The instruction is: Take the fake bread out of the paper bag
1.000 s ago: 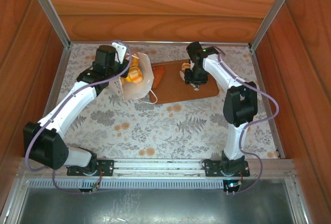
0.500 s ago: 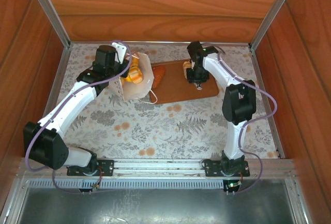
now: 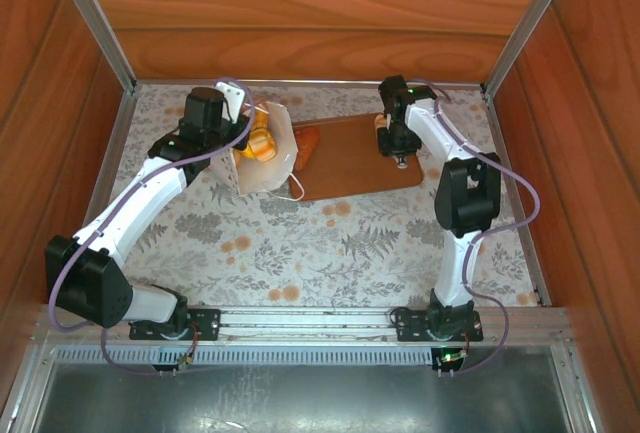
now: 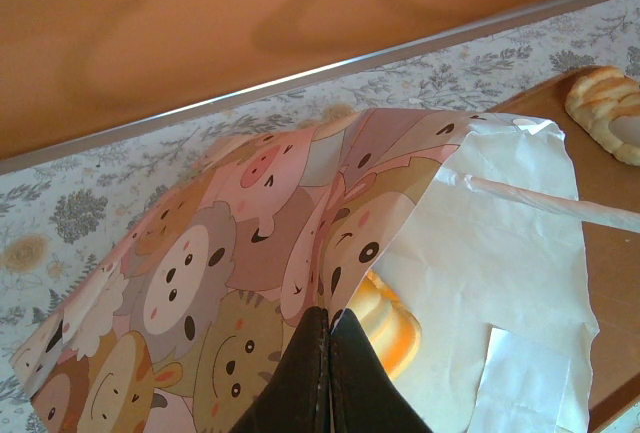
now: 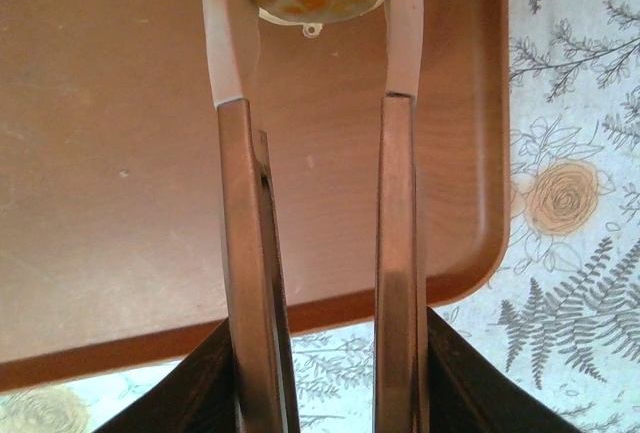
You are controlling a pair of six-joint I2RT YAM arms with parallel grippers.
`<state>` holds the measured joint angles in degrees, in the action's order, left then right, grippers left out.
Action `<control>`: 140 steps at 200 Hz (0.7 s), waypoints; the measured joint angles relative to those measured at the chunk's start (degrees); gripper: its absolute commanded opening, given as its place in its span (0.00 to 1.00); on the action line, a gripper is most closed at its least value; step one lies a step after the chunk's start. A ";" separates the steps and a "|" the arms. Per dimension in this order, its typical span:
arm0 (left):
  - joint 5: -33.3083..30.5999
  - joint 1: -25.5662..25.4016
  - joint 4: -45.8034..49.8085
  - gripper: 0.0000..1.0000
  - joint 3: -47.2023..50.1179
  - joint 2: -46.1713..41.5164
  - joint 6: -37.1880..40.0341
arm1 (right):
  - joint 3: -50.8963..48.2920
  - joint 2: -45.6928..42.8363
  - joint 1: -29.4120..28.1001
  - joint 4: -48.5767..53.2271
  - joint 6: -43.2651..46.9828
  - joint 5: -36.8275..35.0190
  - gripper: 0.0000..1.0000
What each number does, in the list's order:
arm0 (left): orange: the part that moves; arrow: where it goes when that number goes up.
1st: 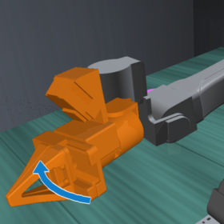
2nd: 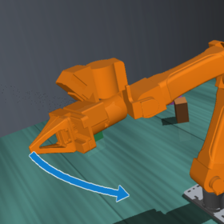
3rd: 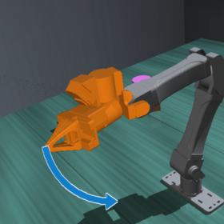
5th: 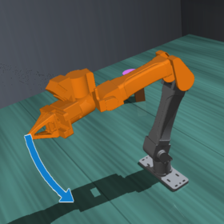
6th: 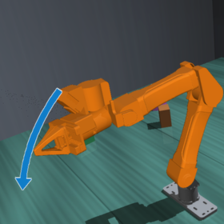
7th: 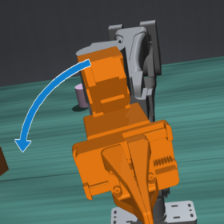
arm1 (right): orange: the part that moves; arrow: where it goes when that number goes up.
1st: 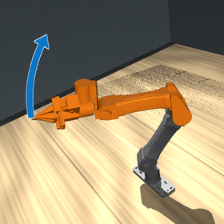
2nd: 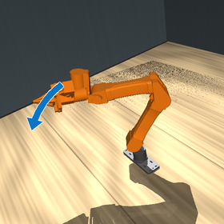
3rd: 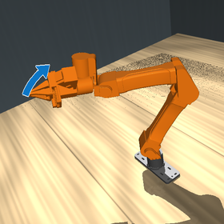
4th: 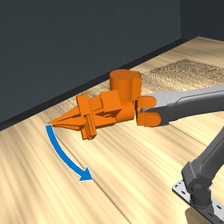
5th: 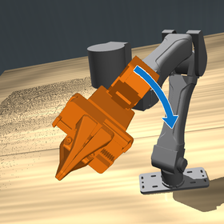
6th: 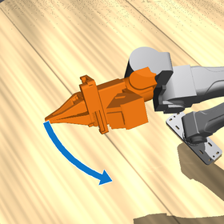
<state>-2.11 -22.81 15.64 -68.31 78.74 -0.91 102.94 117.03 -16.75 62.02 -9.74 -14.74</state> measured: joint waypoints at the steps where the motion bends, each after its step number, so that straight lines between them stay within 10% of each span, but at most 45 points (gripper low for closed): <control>1: 0.00 0.00 0.00 0.00 0.00 0.00 0.02 | 0.02 0.04 0.00 0.00 0.04 -0.04 0.41; 140: 0.44 0.00 0.09 0.00 0.00 0.00 0.02 | 1.73 1.49 2.56 0.52 1.75 -2.21 0.53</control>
<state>-1.67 -22.81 15.73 -68.31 78.74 -0.89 104.66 118.52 -14.20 62.54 -7.99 -16.95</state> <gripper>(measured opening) 0.050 0.506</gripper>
